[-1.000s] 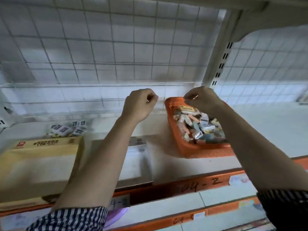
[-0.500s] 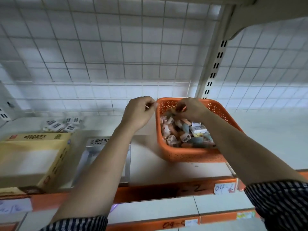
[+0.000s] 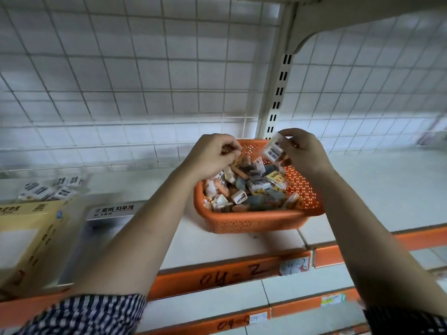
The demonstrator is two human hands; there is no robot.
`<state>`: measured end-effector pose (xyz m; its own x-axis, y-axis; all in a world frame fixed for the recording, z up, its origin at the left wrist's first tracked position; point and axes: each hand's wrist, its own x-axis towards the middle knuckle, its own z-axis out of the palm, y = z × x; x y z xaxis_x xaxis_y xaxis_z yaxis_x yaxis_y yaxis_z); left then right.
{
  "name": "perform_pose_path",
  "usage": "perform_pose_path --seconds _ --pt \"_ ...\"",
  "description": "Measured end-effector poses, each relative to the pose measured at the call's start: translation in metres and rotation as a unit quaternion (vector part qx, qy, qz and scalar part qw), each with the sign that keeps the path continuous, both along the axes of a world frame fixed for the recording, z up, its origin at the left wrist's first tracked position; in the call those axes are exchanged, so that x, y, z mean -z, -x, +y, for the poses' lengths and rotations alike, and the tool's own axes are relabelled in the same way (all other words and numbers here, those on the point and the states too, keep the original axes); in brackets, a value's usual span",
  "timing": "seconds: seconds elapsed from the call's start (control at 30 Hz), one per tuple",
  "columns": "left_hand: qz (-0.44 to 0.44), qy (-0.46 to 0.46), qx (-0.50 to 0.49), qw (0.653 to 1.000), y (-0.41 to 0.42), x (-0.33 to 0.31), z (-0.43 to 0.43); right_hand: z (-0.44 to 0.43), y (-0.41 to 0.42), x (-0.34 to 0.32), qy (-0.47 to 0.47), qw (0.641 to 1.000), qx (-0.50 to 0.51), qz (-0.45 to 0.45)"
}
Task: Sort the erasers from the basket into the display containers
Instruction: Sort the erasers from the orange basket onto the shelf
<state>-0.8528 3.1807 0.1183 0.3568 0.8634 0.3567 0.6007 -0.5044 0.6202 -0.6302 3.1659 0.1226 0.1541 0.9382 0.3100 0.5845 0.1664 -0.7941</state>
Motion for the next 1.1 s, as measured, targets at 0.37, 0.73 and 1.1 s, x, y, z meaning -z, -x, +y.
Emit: perform_pose_path --seconds 0.37,0.73,1.1 --pt "0.229 0.034 0.172 0.958 -0.079 -0.008 0.025 -0.038 -0.047 0.012 -0.043 0.991 0.084 0.096" --pt "0.265 0.029 0.201 0.943 -0.101 0.014 0.037 -0.045 -0.060 0.016 -0.049 0.988 0.117 0.086" --pt "0.055 0.068 0.114 0.990 -0.053 -0.004 0.037 -0.031 -0.034 0.001 -0.038 0.994 0.063 0.080"
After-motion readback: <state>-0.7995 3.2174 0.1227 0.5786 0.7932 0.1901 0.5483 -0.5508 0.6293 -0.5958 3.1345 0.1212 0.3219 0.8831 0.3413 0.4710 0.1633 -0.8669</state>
